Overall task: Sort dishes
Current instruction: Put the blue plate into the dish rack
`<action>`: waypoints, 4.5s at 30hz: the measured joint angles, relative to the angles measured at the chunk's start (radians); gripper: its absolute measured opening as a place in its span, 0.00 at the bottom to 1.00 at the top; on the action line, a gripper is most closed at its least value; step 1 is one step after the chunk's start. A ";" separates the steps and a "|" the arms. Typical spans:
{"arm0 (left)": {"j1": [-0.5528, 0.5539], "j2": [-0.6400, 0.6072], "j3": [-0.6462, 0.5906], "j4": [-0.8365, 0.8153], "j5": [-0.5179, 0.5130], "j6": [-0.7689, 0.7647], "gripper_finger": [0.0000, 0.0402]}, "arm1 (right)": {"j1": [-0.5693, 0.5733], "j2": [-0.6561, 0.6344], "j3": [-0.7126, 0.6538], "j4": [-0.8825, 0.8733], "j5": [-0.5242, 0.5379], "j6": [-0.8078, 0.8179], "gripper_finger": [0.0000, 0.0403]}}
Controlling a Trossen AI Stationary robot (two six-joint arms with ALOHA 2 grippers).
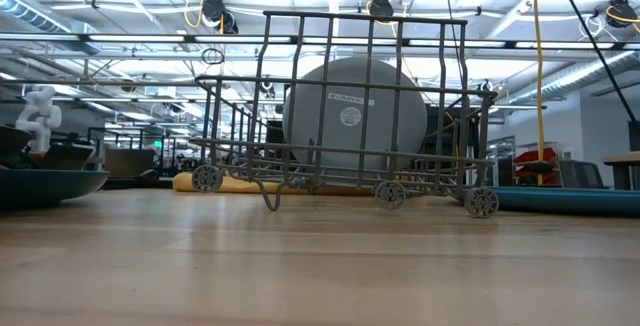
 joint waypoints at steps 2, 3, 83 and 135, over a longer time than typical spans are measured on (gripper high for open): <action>-0.001 -0.002 0.000 -0.025 -0.003 -0.001 0.54 | -0.029 0.015 0.000 -0.124 -0.024 0.092 0.41; 0.000 -0.002 0.000 -0.039 -0.004 -0.002 0.54 | -0.041 0.018 0.000 -0.194 -0.028 0.154 0.41; 0.047 0.030 -0.004 -0.197 0.291 -0.130 0.54 | 0.152 0.453 0.684 -1.326 0.063 0.989 0.00; 0.263 0.177 0.001 -0.612 0.584 0.246 0.03 | 0.073 0.454 0.815 -0.952 0.277 0.189 0.51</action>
